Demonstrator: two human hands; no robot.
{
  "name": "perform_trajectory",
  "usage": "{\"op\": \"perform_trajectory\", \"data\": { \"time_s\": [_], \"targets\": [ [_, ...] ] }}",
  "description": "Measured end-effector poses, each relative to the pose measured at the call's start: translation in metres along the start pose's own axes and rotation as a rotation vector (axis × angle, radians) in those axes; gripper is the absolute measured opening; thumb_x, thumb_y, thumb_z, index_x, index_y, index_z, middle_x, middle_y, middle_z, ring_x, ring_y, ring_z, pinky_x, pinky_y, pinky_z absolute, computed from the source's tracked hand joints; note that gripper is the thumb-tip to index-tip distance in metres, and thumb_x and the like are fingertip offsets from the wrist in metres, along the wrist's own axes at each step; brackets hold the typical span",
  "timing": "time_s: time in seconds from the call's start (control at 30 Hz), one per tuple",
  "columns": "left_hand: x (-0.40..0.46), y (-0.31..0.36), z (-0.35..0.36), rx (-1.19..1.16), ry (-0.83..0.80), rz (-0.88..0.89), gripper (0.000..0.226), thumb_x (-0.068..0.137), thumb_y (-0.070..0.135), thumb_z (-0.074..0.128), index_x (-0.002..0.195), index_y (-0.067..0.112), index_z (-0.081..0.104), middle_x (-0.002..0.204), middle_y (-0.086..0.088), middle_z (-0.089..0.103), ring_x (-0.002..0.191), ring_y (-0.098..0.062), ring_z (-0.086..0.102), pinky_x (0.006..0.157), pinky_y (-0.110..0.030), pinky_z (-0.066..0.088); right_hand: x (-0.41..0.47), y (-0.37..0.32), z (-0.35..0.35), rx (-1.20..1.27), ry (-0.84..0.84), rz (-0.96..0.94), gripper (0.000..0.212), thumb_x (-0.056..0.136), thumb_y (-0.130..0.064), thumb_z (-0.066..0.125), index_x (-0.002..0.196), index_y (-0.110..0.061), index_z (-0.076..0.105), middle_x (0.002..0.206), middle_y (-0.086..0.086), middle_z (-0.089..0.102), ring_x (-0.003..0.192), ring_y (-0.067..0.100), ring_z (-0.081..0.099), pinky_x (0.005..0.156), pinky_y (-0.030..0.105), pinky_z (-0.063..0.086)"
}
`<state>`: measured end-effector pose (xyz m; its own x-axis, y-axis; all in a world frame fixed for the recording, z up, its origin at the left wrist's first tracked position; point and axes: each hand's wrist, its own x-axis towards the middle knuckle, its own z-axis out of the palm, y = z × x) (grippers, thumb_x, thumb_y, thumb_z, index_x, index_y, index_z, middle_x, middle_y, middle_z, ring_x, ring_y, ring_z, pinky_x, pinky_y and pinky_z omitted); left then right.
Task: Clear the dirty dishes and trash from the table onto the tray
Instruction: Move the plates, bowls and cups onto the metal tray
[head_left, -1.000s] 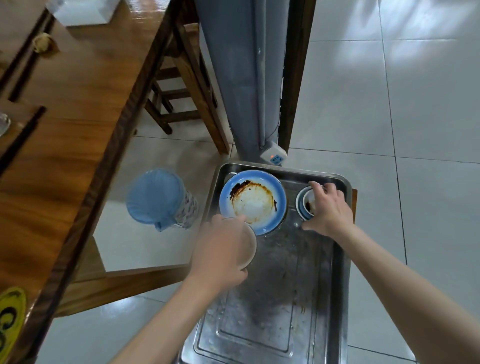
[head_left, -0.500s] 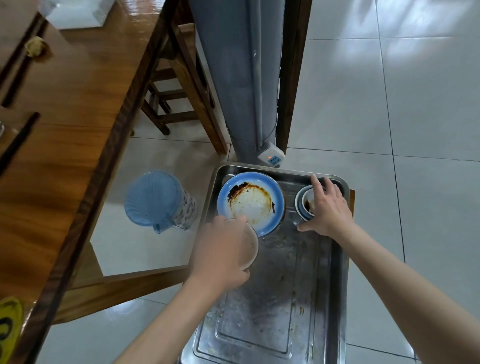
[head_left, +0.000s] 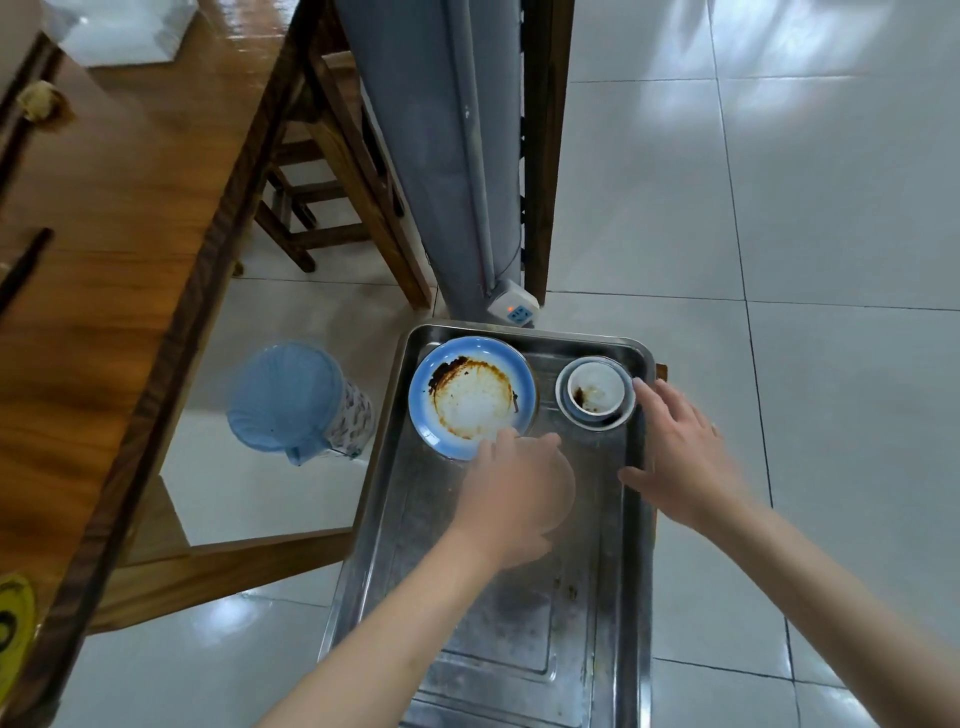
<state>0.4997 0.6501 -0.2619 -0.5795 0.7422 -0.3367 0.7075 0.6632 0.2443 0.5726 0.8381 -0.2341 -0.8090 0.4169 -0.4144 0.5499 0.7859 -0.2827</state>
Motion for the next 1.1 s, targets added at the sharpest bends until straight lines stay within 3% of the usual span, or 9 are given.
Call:
{"op": "perform_trajectory", "data": {
  "time_s": [0.2,0.67,0.97,1.1],
  "targets": [
    [0.026,0.014,0.015,0.084,-0.022,0.092,0.100,0.059,0.038,0.079,0.134,0.029,0.013,0.128,-0.014,0.030,0.111,-0.031,0.036,0.088,-0.040,0.043,-0.029,0.021,-0.003,0.022,-0.007,0.024,0.109,0.071,-0.034,0.079,0.149,-0.031,0.003,0.157,0.003,0.011,0.143,0.025,0.014,0.114,0.041,0.023],
    [0.049,0.023,0.033,0.090,-0.051,0.088,0.100,0.061,0.037,0.078,0.137,0.027,0.015,0.129,-0.015,0.029,0.114,-0.032,0.035,0.097,-0.042,0.037,-0.069,0.045,0.003,0.046,0.013,0.088,0.117,0.066,-0.039,0.082,0.149,-0.032,0.000,0.157,0.000,0.011,0.143,0.023,0.015,0.115,0.041,0.023],
    [0.049,0.021,0.031,0.149,-0.059,0.080,0.107,0.064,0.044,0.077,0.142,0.026,0.006,0.140,-0.017,0.022,0.125,-0.035,0.032,0.104,-0.046,0.030,-0.077,0.036,0.005,0.072,-0.005,0.083,0.114,0.068,-0.038,0.081,0.149,-0.031,0.001,0.157,-0.001,0.010,0.143,0.022,0.013,0.115,0.038,0.021],
    [0.046,0.025,0.032,0.212,-0.065,0.038,0.116,0.066,0.052,0.076,0.145,0.021,-0.003,0.152,-0.021,0.010,0.138,-0.040,0.019,0.110,-0.052,0.022,-0.079,0.032,0.004,0.075,0.003,0.072,0.113,0.068,-0.037,0.081,0.149,-0.031,0.002,0.157,0.000,0.011,0.143,0.022,0.013,0.115,0.038,0.020]
  ]
}}
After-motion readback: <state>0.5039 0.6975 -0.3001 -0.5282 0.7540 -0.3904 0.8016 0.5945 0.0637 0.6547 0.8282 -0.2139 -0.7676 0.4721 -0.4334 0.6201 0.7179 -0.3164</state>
